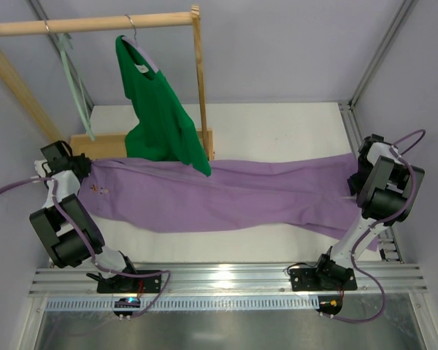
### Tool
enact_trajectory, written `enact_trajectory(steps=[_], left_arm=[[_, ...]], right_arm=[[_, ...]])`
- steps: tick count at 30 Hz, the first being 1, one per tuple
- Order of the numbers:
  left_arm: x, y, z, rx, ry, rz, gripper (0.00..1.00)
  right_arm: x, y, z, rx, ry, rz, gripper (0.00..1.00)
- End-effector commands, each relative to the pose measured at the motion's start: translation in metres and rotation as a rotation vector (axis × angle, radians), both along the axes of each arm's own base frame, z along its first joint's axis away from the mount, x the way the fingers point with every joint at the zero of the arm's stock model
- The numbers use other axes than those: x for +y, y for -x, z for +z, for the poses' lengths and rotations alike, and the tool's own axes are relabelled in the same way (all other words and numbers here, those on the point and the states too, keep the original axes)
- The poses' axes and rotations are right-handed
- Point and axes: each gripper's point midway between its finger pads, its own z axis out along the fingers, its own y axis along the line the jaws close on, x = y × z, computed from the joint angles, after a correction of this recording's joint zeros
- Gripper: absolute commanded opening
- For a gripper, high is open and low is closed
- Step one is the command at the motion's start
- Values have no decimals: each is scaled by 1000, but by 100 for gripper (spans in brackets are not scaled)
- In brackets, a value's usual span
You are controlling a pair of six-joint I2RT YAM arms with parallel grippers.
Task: Place the trousers on the hanger
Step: Fold the trousers
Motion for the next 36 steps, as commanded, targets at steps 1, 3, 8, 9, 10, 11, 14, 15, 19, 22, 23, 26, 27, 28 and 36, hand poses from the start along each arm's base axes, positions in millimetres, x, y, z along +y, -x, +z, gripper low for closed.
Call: enact_trajectory(steps=[1, 3, 8, 9, 10, 11, 14, 15, 19, 22, 23, 26, 27, 28, 36], left_arm=[[2, -13, 20, -62, -31, -1, 0], [3, -13, 19, -61, -34, 2, 1], [4, -13, 20, -56, -43, 4, 0], [3, -13, 19, -54, -41, 2, 0], [3, -13, 20, -55, -41, 3, 0], [3, -13, 19, -55, -38, 3, 0], [2, -14, 19, -58, -34, -1, 1], [3, -14, 20, -60, -36, -2, 0], [3, -13, 18, -54, -34, 1, 0], [3, -14, 21, -51, -40, -4, 1], [3, -14, 23, -56, -43, -4, 1], [3, -12, 22, -53, -42, -5, 0], [2, -12, 21, -51, -40, -5, 1], [2, -11, 20, -52, -36, -5, 0], [0, -9, 18, -49, -31, -5, 1]], right_arm=[[-11, 5, 2, 18, 53, -42, 45], [-10, 8, -2, 27, 55, -46, 45], [-10, 17, -12, 64, 67, -50, 44], [-10, 20, -13, 78, 69, -52, 44], [-10, 23, -13, 87, 70, -53, 44], [-10, 23, -12, 85, 77, -52, 44], [-9, 22, -10, 60, 78, -42, 42], [-8, 21, -9, 54, 69, -41, 41], [-4, 25, -7, 62, 48, -38, 39], [-3, 25, -2, 40, 55, -29, 39], [-4, 22, 0, 26, 61, -21, 39], [-3, 22, -2, 23, 49, -11, 39], [-1, 22, -3, 27, 44, -10, 39], [-2, 25, -3, 38, 48, -15, 39], [4, 36, -15, 60, 32, -6, 34]])
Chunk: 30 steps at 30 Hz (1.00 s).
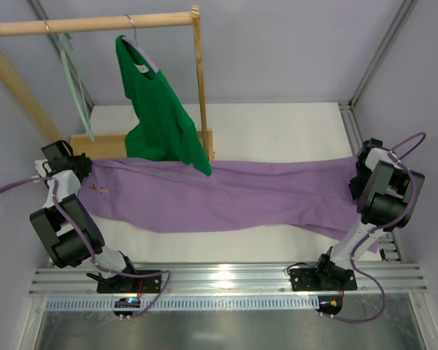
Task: Place the trousers on the hanger
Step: Fold the trousers
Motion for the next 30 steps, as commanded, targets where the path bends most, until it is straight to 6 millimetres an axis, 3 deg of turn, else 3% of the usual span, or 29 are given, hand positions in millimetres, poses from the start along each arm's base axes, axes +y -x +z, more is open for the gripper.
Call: enact_trajectory(steps=[1, 7, 10, 15, 16, 19, 20, 25, 30], left_arm=[[2, -7, 18, -51, -27, -3, 1], [1, -7, 22, -59, -30, -2, 1], [1, -7, 22, -58, -30, -3, 0], [-1, -6, 21, -56, -24, -5, 0], [-1, -6, 21, -57, -23, -5, 1], [-2, -5, 19, -54, -22, -11, 1], [-3, -5, 19, -54, -19, -14, 1], [-4, -6, 18, -57, -13, -20, 1], [-6, -7, 20, -62, -7, -26, 1]], right_arm=[[6, 23, -14, 74, -21, 1, 31], [4, 26, -12, 79, -4, 0, 22], [2, 26, -5, 67, 11, -2, 4], [5, 21, 10, 18, 3, 37, 4], [5, 20, 11, 14, 2, 40, 4], [7, 27, 10, 40, -13, 27, 27], [8, 29, 6, 49, -23, 29, 30], [7, 39, -5, 69, -39, 29, 37], [-5, 40, 3, 83, -21, 7, 41]])
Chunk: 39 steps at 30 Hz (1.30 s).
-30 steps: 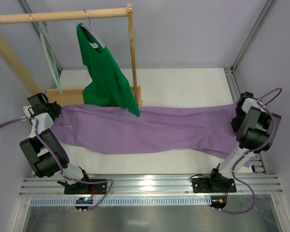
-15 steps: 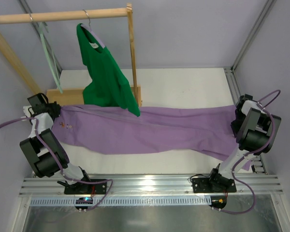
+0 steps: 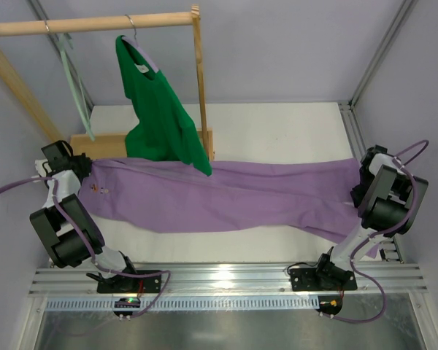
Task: Place the trousers on the hanger
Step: Fold the trousers
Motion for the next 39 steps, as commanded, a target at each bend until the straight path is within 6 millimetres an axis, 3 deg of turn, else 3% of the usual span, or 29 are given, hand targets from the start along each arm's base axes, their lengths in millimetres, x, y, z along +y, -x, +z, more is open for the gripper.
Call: enact_trajectory(steps=[1, 9, 14, 16, 18, 21, 29, 39], left_arm=[[-4, -6, 19, -59, -9, -18, 1], [-5, -4, 17, -57, -7, -15, 1], [-4, -2, 23, -64, -19, -9, 1], [-5, -2, 25, -66, -20, -11, 1], [-5, -3, 26, -68, -16, -11, 1], [-6, -3, 26, -66, -12, -15, 0], [-5, 1, 29, -59, -29, -10, 1], [-10, 3, 34, -80, -12, -14, 1]], right_arm=[[-8, 7, 3, 27, 16, -18, 41], [-6, 6, -12, 10, 15, -27, 40], [-7, 13, -10, 27, 30, -25, 23], [-9, 13, -3, 15, 48, -25, 4], [-11, 14, 3, 12, 66, -19, 4], [-15, 13, 22, -9, 93, -5, 4], [-33, -2, 114, -206, 270, 71, 4], [-32, -40, 152, -318, 296, 141, 4]])
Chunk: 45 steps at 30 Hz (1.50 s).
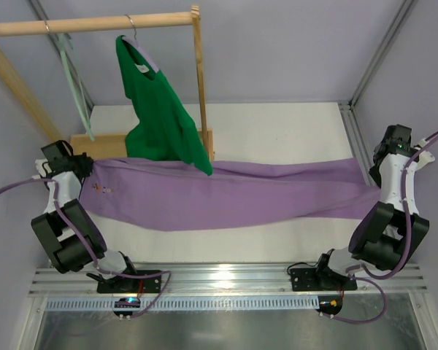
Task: Place the trousers on the hanger
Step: Fold the trousers
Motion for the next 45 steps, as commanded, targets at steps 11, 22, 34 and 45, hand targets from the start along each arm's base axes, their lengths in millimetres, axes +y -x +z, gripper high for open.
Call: enact_trajectory(steps=[11, 22, 34, 45], left_arm=[[10, 1, 26, -77, -26, 75, 1], [28, -7, 6, -112, 38, 127, 1], [42, -15, 16, -188, -23, 133, 0], [48, -22, 22, -251, -50, 109, 1]], right_arm=[[-5, -76, 15, 45, 80, 92, 4], [-14, -129, -32, 116, 81, 138, 4], [-5, -180, -56, 61, 58, 240, 4], [3, -202, -80, 56, 19, 307, 4]])
